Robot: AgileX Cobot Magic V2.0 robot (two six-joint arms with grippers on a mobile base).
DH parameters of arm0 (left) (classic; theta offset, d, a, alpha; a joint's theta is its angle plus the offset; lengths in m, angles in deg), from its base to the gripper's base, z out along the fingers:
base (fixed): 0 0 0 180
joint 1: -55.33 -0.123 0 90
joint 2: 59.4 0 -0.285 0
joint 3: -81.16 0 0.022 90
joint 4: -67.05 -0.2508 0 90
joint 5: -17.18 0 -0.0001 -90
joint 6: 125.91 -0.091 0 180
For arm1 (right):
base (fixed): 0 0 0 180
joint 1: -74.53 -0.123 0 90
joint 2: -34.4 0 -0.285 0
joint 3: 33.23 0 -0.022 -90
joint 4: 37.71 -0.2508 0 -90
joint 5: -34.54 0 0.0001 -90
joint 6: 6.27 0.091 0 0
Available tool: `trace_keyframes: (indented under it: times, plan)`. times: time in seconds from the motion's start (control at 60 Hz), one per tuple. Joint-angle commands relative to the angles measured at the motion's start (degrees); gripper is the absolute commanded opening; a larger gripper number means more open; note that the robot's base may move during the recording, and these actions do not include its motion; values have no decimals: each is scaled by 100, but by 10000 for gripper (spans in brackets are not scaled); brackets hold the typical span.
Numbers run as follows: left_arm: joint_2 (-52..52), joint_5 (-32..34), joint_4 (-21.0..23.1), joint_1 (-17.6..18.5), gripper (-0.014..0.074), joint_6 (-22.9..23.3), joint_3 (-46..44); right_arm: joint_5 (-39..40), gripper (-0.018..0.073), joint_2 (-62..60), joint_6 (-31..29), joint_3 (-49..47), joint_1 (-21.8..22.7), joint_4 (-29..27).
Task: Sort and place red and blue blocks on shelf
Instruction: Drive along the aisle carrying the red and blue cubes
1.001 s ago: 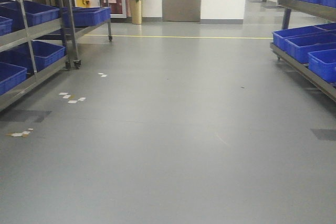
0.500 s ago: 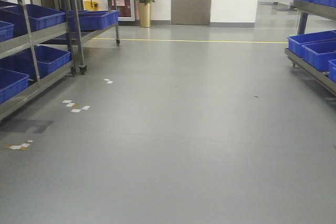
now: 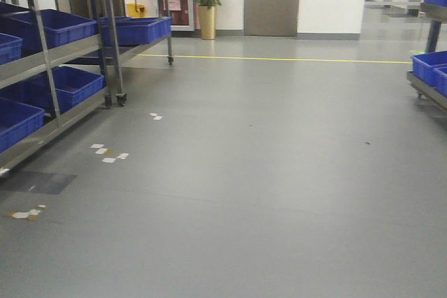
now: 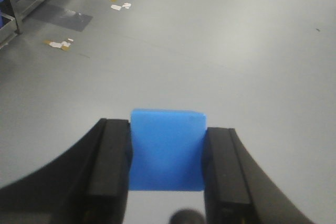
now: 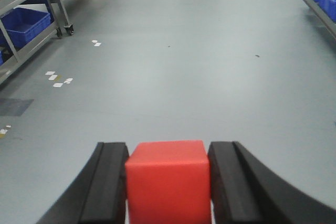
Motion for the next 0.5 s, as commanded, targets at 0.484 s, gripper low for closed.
trace_keyframes:
  times: [0.484]
  plan:
    - [45,442,-57,10,122,35,-178,516,55,5,-43,-170,46,39]
